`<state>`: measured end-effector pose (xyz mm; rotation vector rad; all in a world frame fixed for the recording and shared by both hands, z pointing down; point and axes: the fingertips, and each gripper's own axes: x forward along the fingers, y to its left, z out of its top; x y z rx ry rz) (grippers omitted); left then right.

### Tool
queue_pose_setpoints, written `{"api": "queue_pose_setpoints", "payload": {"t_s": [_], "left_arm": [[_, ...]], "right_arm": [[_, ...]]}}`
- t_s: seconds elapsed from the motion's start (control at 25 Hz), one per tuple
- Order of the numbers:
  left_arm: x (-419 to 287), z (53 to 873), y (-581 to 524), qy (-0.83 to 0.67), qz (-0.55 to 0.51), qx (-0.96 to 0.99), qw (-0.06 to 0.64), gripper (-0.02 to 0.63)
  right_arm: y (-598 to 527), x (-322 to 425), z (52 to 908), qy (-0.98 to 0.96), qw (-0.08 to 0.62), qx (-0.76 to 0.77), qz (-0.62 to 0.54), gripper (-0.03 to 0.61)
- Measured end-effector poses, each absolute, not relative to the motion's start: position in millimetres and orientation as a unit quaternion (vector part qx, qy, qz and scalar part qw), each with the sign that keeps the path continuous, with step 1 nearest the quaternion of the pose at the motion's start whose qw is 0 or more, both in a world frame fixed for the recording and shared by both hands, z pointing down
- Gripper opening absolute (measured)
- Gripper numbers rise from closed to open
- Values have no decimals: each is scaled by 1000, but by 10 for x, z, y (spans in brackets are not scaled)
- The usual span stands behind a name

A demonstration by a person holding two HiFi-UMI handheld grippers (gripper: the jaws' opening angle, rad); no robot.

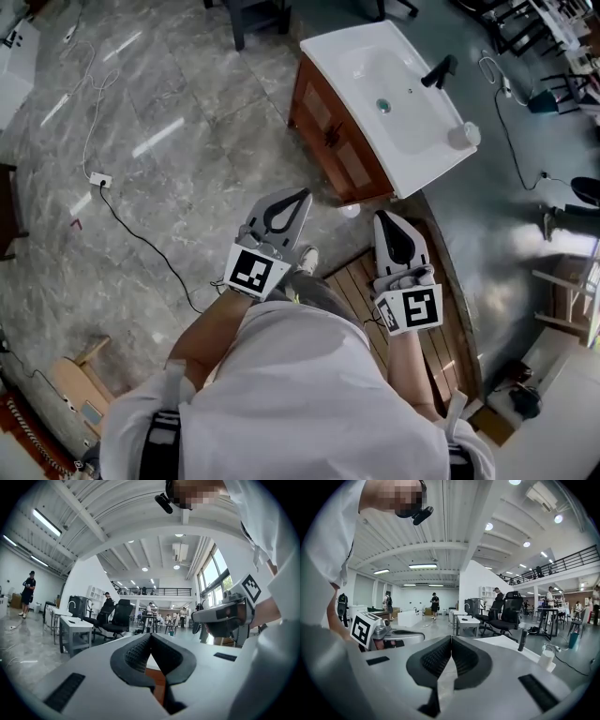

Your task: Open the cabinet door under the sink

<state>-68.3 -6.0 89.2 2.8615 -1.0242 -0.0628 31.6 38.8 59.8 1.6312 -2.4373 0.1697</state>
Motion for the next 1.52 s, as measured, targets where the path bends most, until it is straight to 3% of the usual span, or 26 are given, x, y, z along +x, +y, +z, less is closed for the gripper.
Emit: {"api": "queue_pose_setpoints", "payload": {"t_s": [0.2, 0.44, 0.6, 1.04, 1.52], "left_arm": [[-432, 840, -310, -340, -5, 940, 27, 15], [-416, 1204, -575, -371, 13, 927, 47, 15], [-335, 1752, -803, -384, 29, 919, 80, 15], [-155, 3104, -1253, -397, 47, 912, 92, 15], [-86, 4547, -1583, -397, 71, 914, 54, 15]], "right_arm": [[77, 646, 689, -826, 94, 553, 58, 32], [-325, 679, 1228, -834, 105, 535, 83, 32], [-617, 697, 1732, -843, 108, 520, 84, 32], [-1112, 779, 3354, -840, 104, 521, 106, 34], [-1550, 802, 4912, -836, 102, 528, 113, 34]]}}
